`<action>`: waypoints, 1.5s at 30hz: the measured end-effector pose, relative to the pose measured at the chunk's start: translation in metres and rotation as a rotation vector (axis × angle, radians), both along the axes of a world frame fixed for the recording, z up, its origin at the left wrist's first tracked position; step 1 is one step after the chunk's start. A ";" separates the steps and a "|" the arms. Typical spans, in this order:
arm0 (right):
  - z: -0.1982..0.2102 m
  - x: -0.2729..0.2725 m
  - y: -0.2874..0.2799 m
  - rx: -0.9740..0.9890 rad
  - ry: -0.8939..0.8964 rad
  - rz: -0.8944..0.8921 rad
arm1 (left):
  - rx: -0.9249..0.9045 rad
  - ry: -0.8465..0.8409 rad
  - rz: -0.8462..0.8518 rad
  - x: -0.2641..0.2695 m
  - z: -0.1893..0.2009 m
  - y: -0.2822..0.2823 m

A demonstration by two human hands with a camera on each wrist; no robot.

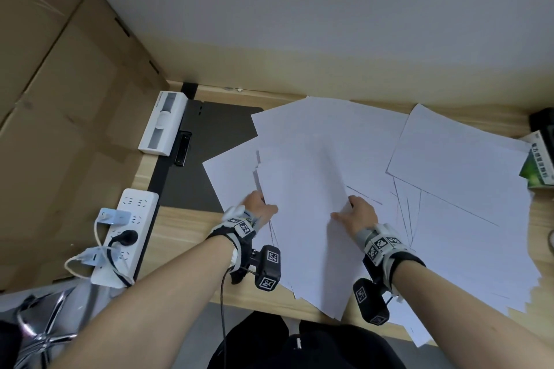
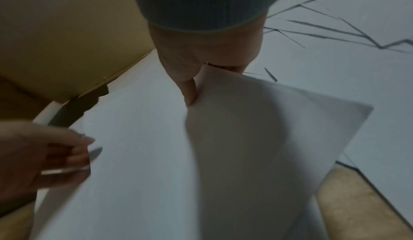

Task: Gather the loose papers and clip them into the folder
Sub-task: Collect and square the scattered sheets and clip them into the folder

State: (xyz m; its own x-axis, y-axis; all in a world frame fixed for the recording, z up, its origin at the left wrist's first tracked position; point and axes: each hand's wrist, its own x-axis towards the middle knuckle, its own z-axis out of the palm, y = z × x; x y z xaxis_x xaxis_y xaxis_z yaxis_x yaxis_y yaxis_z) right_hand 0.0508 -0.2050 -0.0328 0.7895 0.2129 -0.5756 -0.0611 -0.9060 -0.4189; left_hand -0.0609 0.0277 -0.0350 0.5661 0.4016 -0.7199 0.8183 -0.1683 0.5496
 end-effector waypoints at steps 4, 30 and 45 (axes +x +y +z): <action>0.002 -0.004 0.002 0.115 0.033 -0.161 | -0.057 -0.121 0.255 -0.006 0.016 -0.011; 0.165 0.053 0.028 0.866 0.023 -0.425 | -0.085 -0.486 0.134 0.086 0.184 0.022; 0.123 0.040 0.047 0.817 0.083 -0.383 | -0.135 -0.486 0.125 0.046 0.143 0.022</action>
State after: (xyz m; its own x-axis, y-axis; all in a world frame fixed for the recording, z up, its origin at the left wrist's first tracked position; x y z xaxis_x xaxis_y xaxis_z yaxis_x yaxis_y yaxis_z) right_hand 0.0907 -0.1584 0.0900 0.8530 0.3110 -0.4191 -0.3561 -0.2400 -0.9031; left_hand -0.0153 0.0497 0.1081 0.8017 0.4090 -0.4358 0.4724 0.0132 0.8813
